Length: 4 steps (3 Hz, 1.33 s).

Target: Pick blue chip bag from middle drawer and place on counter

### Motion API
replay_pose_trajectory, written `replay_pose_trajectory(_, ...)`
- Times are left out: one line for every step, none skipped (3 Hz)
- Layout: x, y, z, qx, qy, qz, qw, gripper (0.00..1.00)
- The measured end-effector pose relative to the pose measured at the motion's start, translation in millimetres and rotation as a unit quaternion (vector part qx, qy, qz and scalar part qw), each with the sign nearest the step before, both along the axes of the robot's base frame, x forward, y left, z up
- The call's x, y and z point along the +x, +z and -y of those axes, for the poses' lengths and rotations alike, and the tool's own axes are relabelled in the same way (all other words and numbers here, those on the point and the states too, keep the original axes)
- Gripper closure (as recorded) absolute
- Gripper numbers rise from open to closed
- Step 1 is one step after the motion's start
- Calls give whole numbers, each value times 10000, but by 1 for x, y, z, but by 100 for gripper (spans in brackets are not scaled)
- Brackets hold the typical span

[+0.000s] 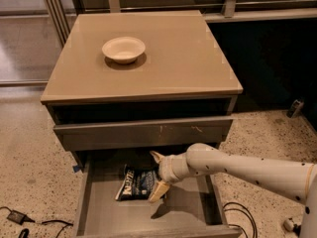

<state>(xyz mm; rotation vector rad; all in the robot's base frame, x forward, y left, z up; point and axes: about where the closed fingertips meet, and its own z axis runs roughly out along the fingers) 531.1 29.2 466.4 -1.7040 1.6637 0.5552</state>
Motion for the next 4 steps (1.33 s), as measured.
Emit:
replay_pose_trajectory(2, -19, -4, 31, -31, -59, 10000, 0)
replay_pose_trajectory(-6, -42, -1, 18, -44, -136, 9999, 0)
replay_pose_trajectory(-13, -58, 5, -3, -92, -213, 9997, 0)
replay_pose_trajectory(-10, -75, 3, -69, -87, -251, 9996, 0)
